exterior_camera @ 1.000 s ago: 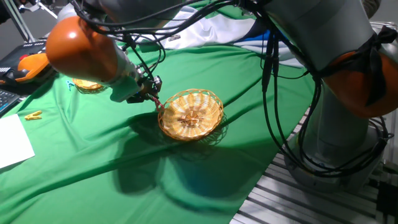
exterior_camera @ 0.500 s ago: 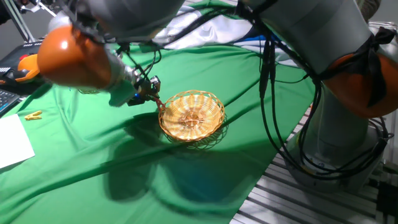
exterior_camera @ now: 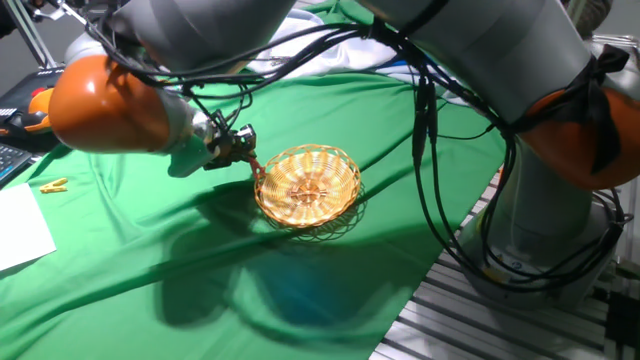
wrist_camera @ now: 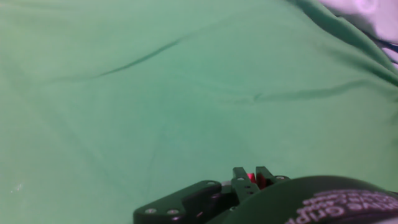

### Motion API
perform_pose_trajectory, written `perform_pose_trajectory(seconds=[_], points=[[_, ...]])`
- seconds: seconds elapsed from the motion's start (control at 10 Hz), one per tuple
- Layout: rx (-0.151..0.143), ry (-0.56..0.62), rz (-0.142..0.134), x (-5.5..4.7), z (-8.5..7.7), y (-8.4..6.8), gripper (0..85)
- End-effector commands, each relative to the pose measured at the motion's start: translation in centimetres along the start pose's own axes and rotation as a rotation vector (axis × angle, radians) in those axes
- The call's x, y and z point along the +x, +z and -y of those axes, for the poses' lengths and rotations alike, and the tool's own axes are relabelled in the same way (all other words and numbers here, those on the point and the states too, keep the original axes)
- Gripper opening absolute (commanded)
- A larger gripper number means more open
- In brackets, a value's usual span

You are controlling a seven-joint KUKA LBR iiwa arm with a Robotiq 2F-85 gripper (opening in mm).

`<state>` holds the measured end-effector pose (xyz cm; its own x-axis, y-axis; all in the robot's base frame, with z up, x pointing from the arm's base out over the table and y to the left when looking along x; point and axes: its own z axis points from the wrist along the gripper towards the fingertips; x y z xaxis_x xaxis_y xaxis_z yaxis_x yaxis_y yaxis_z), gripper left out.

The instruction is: Use a clamp

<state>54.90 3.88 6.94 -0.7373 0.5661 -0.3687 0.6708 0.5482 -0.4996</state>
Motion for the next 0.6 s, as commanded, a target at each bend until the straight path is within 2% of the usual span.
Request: perform_pose_trajectory(seconds=[0.0,0.2,0.5], points=[[0.015,-0.001,-0.003,0.04,0.04,-0.02,0.0],[0.075,-0.026,0.028,0.13,0.07,-0.02,0.0],[0.105,-0.046,0.041,0.29,0.08,-0.03,0.0]])
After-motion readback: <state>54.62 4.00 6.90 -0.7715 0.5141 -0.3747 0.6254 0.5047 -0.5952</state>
